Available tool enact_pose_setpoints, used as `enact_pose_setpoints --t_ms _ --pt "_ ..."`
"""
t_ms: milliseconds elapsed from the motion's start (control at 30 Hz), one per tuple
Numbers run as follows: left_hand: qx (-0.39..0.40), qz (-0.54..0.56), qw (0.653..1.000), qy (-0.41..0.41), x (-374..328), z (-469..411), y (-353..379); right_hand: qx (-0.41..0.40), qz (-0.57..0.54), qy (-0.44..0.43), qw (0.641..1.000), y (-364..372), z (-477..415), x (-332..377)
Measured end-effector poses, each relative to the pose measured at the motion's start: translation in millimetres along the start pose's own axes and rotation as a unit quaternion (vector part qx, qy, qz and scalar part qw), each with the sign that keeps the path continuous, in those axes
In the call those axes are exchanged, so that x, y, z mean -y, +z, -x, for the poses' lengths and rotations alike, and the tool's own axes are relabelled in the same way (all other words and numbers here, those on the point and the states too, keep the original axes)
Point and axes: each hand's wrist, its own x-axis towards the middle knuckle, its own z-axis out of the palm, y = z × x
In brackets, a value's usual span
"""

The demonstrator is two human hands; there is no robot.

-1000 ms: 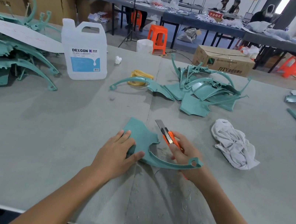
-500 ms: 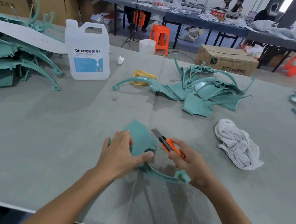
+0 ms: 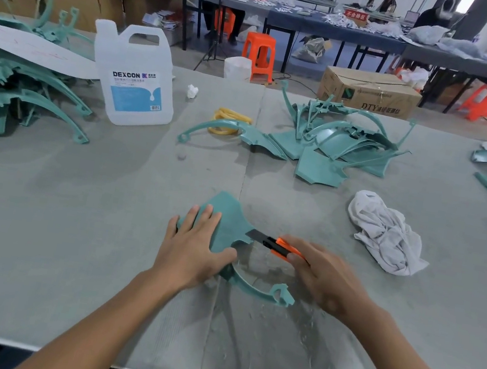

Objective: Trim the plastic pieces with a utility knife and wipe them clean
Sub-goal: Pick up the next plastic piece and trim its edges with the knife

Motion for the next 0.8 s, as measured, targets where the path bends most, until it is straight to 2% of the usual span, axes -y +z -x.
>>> enact_pose_setpoints --t_ms 100,233,433,667,800 --pt "-0.002 -0.005 1.0 0.002 0 1 0 0.013 0.028 -0.01 0.999 0 -1 0" --pt "-0.001 -0.008 1.0 0.0 -1 0 1 0.011 0.009 -0.02 1.0 3 -3 -2" --pt "-0.002 -0.008 1.0 -0.002 -2 -1 1 -0.044 0.069 -0.017 0.997 15 -7 -1" --pt "-0.005 -0.007 1.0 -0.003 -2 0 1 -0.067 0.097 0.035 0.992 26 -7 3" --pt "-0.006 -0.016 1.0 0.0 -4 2 0 -0.041 0.103 0.02 0.994 27 -3 3"
